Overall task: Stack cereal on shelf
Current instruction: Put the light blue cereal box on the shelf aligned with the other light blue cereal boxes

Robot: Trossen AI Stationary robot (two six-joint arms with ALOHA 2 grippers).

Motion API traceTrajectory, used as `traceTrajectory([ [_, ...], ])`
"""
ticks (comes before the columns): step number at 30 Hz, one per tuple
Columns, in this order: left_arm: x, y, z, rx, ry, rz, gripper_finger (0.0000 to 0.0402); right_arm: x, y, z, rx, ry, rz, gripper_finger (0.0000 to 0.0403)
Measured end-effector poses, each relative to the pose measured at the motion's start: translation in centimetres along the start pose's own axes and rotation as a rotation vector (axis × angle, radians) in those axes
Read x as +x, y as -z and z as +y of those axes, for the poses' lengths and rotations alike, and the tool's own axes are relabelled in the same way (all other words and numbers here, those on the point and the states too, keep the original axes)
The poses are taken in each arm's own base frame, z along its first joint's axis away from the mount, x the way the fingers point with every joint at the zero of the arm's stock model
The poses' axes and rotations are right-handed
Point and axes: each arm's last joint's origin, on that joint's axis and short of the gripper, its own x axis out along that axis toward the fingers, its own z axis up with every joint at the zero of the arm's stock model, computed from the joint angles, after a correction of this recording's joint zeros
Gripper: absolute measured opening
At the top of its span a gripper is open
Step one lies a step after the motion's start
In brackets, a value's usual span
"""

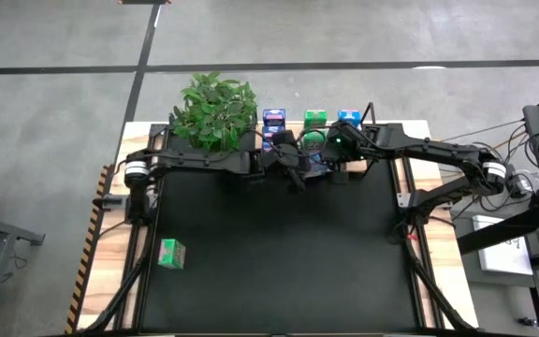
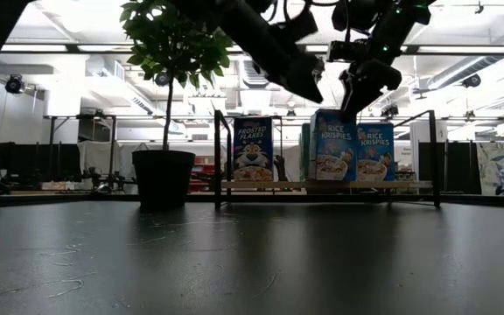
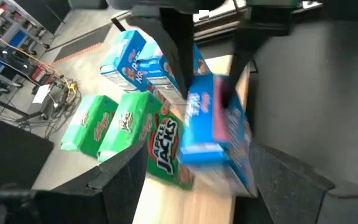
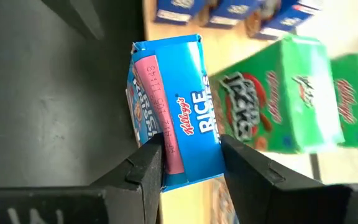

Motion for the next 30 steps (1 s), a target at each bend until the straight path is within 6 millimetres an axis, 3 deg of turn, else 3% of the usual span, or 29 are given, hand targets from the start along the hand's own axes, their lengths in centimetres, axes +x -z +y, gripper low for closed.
traceTrajectory([
  [7, -3.3, -0.8, -0.5, 0.014, 0.035, -0.026, 0.0263, -0.9, 0.9, -0.1, 0.036, 0.099, 0.096, 0.014],
  [14, -8.2, -0.6, -1.5, -0.009, 0.08, -0.113, 0.0263, -1.6, 1.9, 0.0, 0.083, 0.088, 0.167, 0.0141],
  [22, -14.9, 1.0, -2.0, -0.062, 0.133, -0.252, 0.0263, -2.9, 3.2, -0.5, 0.15, 0.092, 0.219, 0.0139],
  [30, -19.4, 3.3, -1.6, -0.126, 0.174, -0.357, 0.0263, -3.6, 3.7, -1.0, 0.162, 0.107, 0.211, 0.0148],
])
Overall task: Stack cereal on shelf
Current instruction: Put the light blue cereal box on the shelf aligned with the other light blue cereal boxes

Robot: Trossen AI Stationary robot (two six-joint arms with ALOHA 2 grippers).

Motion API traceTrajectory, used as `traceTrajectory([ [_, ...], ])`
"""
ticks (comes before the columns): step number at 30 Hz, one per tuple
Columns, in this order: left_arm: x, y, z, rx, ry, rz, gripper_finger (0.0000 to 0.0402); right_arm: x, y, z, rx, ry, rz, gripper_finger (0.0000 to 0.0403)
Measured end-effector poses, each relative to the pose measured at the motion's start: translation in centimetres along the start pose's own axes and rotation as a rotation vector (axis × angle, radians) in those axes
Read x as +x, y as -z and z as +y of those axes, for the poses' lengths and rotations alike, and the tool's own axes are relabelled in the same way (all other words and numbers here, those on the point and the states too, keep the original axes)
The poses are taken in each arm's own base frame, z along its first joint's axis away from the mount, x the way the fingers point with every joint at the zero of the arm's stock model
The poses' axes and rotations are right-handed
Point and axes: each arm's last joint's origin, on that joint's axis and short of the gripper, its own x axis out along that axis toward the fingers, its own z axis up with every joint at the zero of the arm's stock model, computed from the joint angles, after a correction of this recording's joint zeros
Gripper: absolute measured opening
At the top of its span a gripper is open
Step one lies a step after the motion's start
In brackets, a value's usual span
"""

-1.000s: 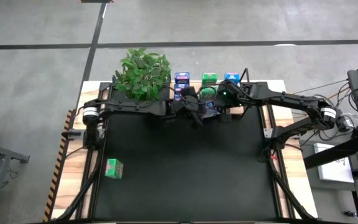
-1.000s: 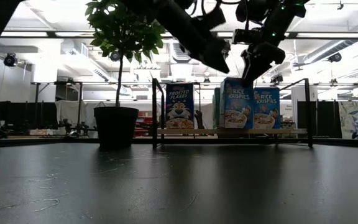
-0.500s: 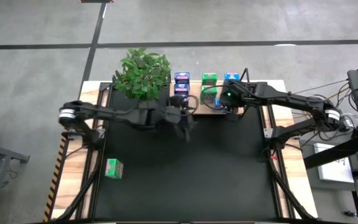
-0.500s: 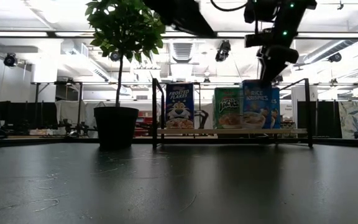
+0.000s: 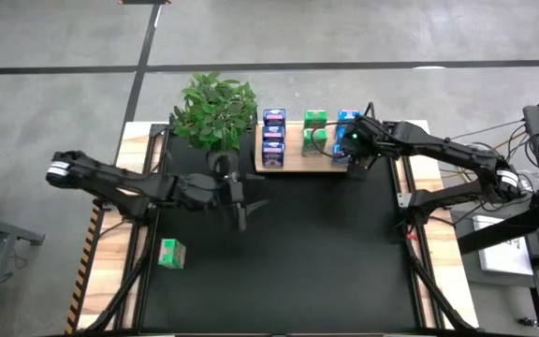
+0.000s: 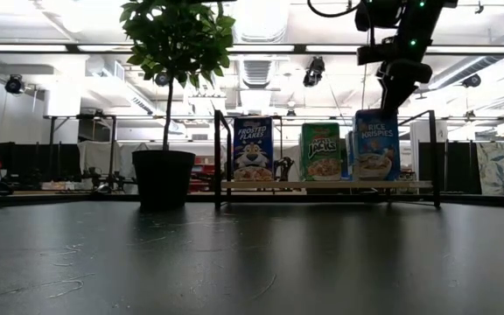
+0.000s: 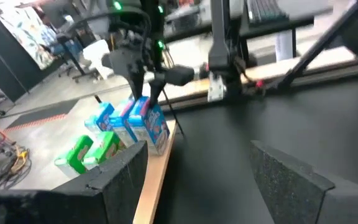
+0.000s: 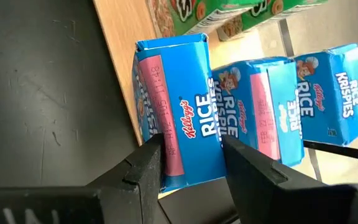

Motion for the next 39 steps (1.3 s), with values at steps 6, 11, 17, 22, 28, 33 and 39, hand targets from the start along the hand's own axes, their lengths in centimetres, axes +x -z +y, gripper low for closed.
traceTrajectory([
  [6, -1.7, 0.4, 0.3, -0.032, 0.0, -0.043, 0.0263, 0.4, -0.2, 0.0, 0.018, -0.001, 0.005, 0.0178],
  [11, -2.0, 0.4, 0.3, -0.036, -0.008, -0.045, 0.0263, 0.5, -0.2, 0.0, 0.03, -0.001, 0.011, 0.0204],
  [17, -2.2, 0.3, 0.0, -0.034, 0.003, -0.05, 0.0263, 0.4, -0.1, -0.1, 0.022, 0.038, 0.033, 0.0215],
  [22, -2.5, 0.2, -0.7, -0.022, 0.03, -0.046, 0.0263, -0.8, -0.5, -0.6, 0.046, 0.042, 0.019, 0.0215],
  [28, -2.7, 0.9, -1.5, -0.001, 0.06, -0.023, 0.0263, -2.6, -1.4, -0.8, 0.091, -0.018, -0.062, 0.0211],
  [33, -2.7, 1.6, -1.8, -0.012, 0.072, 0.016, 0.0263, -2.5, -1.2, -0.3, 0.098, -0.106, -0.052, 0.0165],
  [39, -2.7, 2.0, -1.9, -0.009, 0.078, 0.053, 0.0263, -1.0, -0.3, 0.7, 0.118, -0.222, -0.007, 0.0072],
])
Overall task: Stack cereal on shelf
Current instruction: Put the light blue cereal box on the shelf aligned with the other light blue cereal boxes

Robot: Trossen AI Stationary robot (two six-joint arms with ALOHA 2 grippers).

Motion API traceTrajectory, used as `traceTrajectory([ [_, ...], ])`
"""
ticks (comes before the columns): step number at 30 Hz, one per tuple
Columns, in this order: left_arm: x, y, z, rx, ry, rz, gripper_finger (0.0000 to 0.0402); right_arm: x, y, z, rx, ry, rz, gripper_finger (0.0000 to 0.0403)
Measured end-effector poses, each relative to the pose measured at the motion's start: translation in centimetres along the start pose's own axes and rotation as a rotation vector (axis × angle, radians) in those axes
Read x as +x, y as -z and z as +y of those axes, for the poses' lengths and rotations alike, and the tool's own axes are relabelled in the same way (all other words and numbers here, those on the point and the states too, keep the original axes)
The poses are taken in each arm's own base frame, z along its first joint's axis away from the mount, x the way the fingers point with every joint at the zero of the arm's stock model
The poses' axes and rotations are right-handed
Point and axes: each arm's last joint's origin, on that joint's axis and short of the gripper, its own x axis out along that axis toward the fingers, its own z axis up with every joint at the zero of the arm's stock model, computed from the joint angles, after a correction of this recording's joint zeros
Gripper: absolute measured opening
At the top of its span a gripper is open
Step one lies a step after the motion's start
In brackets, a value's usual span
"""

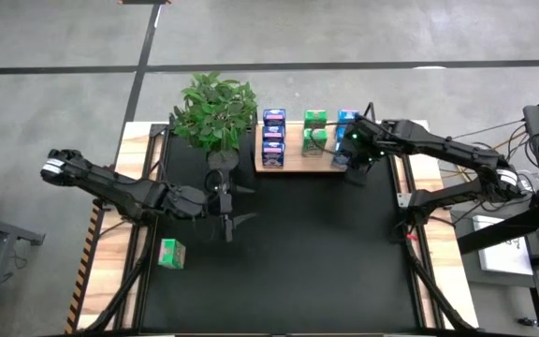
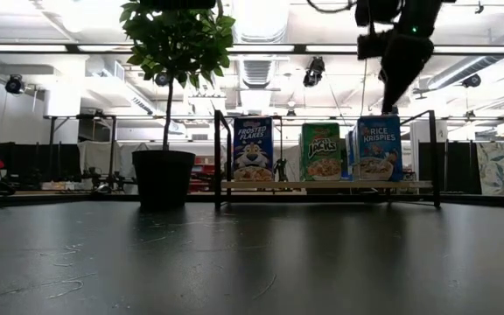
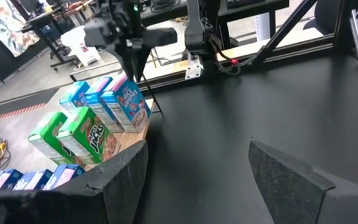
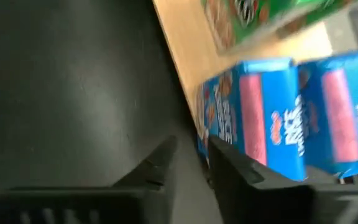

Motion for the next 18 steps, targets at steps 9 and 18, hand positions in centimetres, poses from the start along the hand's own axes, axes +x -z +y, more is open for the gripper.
traceTrajectory([
  [9, 0.0, 0.0, 0.0, 0.003, 0.001, 0.004, 0.0263, 1.4, 1.1, -0.4, -0.005, 0.18, 0.088, 0.0012],
  [18, 0.0, 0.1, 0.0, 0.0, 0.001, 0.006, 0.0263, 1.4, 1.1, -0.4, -0.014, 0.213, 0.096, 0.0013],
])
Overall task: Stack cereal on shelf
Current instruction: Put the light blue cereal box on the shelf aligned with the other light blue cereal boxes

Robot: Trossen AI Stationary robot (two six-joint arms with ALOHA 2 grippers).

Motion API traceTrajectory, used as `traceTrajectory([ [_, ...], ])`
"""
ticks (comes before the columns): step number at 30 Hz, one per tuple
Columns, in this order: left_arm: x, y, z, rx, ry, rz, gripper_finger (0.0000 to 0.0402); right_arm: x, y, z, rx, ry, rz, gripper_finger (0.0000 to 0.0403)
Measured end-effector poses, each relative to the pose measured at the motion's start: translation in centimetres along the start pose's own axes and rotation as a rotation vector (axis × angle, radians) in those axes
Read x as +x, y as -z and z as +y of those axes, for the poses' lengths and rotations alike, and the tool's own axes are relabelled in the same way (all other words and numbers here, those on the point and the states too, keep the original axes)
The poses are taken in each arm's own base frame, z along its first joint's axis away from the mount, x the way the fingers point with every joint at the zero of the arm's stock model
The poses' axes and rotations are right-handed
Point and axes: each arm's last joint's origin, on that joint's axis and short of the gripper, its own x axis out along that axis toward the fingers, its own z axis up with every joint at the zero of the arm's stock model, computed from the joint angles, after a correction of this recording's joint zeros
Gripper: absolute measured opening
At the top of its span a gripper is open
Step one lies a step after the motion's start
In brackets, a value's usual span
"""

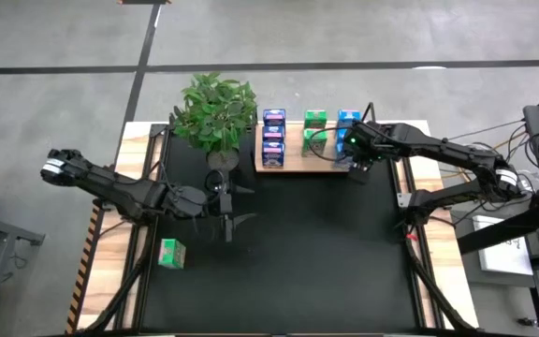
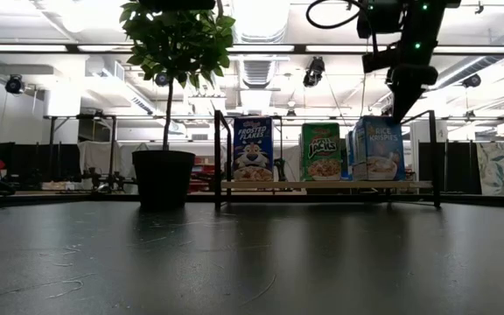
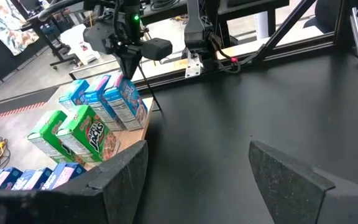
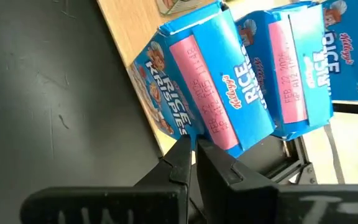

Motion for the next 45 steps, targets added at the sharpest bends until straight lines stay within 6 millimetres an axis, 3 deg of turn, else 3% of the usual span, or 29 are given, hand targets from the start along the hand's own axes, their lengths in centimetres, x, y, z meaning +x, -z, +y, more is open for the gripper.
traceTrajectory([
  [10, 0.1, 0.3, -0.1, 0.004, 0.002, 0.015, 0.0263, -0.9, -0.9, 0.3, 0.017, -0.213, -0.11, 0.0013],
  [15, 0.2, 0.5, -0.2, 0.006, 0.003, 0.02, 0.0263, -2.0, -2.1, -0.3, 0.023, -0.176, -0.212, 0.0013],
  [19, 0.2, 0.5, -0.2, 0.006, 0.003, 0.02, 0.0263, -2.3, -2.7, -0.9, 0.028, -0.041, -0.254, 0.0013],
  [31, 0.2, 0.5, -0.2, 0.005, 0.003, 0.018, 0.0263, -0.3, -3.4, -1.2, 0.018, 0.001, -0.176, 0.0013],
  [45, 0.2, 0.5, -0.2, 0.004, 0.003, 0.023, 0.0263, 0.1, -3.4, -1.2, 0.029, 0.026, -0.15, 0.0013],
])
